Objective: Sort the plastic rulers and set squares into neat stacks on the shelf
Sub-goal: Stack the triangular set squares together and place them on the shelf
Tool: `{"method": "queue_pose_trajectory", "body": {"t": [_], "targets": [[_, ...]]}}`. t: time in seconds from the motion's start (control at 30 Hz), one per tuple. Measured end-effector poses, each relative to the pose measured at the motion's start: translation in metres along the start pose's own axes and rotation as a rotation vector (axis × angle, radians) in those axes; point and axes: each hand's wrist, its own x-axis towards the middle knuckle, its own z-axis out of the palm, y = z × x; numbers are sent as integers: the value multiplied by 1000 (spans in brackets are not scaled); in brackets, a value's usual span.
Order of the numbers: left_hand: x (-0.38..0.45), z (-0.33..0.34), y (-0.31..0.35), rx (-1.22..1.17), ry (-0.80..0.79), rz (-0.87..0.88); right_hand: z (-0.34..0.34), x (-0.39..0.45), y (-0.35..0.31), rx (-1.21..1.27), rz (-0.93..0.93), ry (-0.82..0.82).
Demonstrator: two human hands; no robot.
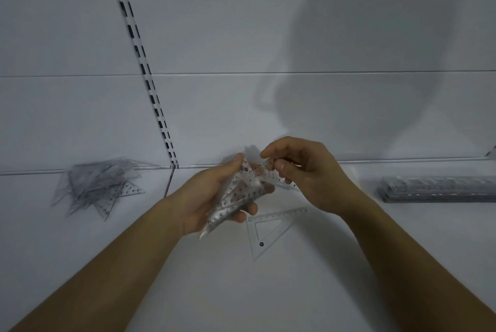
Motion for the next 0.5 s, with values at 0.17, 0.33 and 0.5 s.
{"method": "queue_pose_trajectory", "body": {"t": [0.17,0.33,0.5], "targets": [[1,-1,-1,40,-107,-13,13,-2,-2,-129,-12,61],[2,-1,-7,80,-152,47,21,-5,-3,-140,-19,171],[6,-5,-10,0,-110,131,13,1,6,-340,82,300]]}}
